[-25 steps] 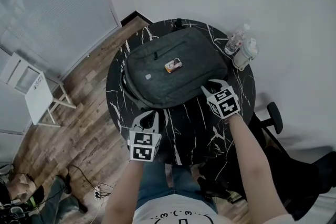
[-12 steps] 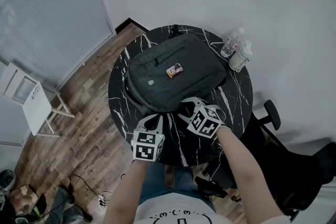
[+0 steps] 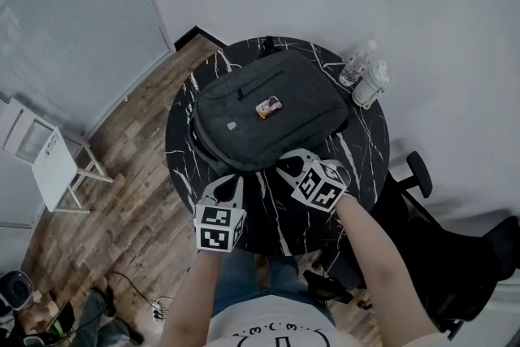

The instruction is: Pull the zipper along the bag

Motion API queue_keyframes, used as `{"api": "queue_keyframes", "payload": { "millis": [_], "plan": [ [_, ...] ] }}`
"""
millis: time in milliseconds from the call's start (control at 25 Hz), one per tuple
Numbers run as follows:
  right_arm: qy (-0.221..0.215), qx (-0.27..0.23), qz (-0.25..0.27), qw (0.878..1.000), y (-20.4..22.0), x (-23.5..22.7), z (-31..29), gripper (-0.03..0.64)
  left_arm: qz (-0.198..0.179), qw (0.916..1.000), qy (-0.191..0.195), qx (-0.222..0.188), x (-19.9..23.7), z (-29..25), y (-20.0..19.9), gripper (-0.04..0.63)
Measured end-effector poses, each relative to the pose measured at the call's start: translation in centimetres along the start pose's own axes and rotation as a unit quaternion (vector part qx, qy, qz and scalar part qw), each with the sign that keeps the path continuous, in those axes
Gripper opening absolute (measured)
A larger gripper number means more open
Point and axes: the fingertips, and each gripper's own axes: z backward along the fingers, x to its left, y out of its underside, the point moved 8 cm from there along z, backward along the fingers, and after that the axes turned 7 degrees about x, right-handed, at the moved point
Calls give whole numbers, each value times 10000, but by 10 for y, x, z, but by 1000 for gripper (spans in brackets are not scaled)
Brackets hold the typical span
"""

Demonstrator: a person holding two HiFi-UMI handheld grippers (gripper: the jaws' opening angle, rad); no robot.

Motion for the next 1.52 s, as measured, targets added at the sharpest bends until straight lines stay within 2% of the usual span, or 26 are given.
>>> {"api": "queue_keyframes", "payload": {
  "millis": [520,800,880,1080,1200,1280,1400,1520],
  "plan": [
    [-266,175,-27,9995,-1,-5,3,84,191,9991,-352,-152,71,10,-8,17],
    [-290,299,-182,9990,0,-5,6,80,47,9991,-381,-157,106,1,-23,17],
    [-260,388,-265,9986,1,-5,6,77,59,9995,-292,-143,117,-3,-25,17],
    [-29,665,-483,9966,0,1,0,88,-216,9994,258,-16,125,-7,-24,15],
    [152,740,-586,9954,-2,5,0,100,-272,9986,461,36,127,-8,-20,15],
    [229,564,-815,9948,-6,6,3,90,-266,9984,495,78,128,-9,-19,15],
    [180,67,-1452,9892,-14,5,11,80,-297,9984,449,155,125,-9,-18,15],
    [104,-101,-1523,9882,-20,6,12,95,-332,9986,354,198,123,-9,-18,15]
  ]
}}
